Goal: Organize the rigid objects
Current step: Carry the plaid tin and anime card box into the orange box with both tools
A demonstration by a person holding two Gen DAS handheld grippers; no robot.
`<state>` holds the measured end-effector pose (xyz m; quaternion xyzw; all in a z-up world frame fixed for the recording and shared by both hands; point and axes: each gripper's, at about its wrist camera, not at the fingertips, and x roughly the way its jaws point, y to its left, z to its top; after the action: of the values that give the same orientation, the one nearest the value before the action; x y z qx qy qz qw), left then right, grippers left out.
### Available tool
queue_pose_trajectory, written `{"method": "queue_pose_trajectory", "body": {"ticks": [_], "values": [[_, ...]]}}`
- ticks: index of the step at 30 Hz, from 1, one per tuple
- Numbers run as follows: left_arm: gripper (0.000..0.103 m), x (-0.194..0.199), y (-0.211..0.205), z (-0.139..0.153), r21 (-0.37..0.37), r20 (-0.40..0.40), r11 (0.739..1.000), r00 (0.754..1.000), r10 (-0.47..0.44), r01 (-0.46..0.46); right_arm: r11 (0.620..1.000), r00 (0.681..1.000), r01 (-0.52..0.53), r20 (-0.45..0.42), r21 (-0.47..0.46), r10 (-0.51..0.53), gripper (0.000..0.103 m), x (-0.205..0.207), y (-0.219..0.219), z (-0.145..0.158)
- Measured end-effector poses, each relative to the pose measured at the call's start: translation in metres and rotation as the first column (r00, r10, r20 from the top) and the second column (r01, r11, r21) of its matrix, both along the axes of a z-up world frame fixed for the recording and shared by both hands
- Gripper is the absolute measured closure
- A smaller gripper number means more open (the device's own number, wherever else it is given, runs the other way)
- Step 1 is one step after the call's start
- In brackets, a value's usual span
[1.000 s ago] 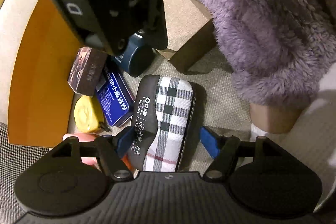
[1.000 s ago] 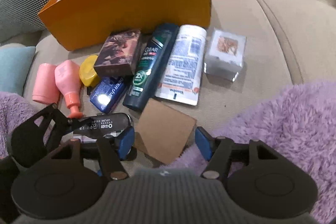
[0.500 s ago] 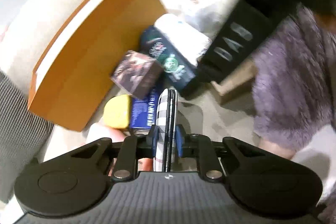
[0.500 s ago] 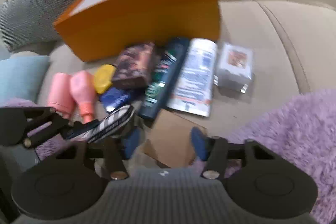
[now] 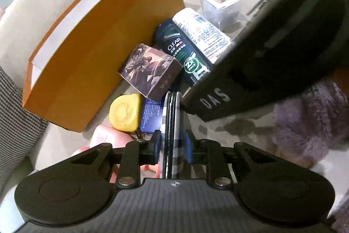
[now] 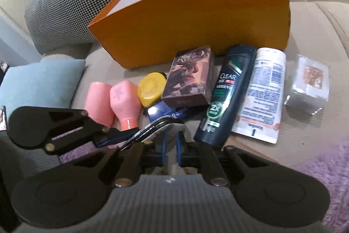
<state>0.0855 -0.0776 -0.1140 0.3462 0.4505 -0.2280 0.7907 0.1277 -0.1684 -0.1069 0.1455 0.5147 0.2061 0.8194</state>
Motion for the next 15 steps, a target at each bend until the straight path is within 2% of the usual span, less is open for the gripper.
{"method": "queue_pose_trajectory", "body": {"ticks": [6, 10, 12, 13, 15], "values": [[0.081, 0.018, 0.012, 0.009, -0.101, -0.049, 0.991, 0.996, 0.080, -0.085, 1.000, 1.000, -0.006, 0.022, -0.023, 0.006, 0.093, 0.002, -0.002, 0.010], [0.081, 0.032, 0.030, 0.038, -0.213, -0.058, 0.959, 0.983, 0.177, -0.185, 0.999, 0.998, 0.033, 0.062, -0.017, -0.032, 0.088, 0.014, -0.013, 0.022], [0.081, 0.041, 0.042, 0.055, -0.287, -0.074, 0.925, 0.969, 0.238, -0.249, 0.998, 0.995, 0.054, 0.085, -0.029, -0.052, 0.083, 0.025, -0.017, 0.027], [0.081, 0.046, 0.047, 0.062, -0.321, -0.088, 0.903, 0.958, 0.273, -0.287, 0.998, 0.994, 0.060, 0.088, -0.035, -0.057, 0.076, 0.032, -0.018, 0.028], [0.081, 0.063, 0.060, 0.065, -0.376, -0.124, 0.851, 0.930, 0.346, -0.367, 0.997, 0.995, 0.066, 0.072, -0.046, -0.063, 0.074, 0.048, -0.018, 0.026]]}}
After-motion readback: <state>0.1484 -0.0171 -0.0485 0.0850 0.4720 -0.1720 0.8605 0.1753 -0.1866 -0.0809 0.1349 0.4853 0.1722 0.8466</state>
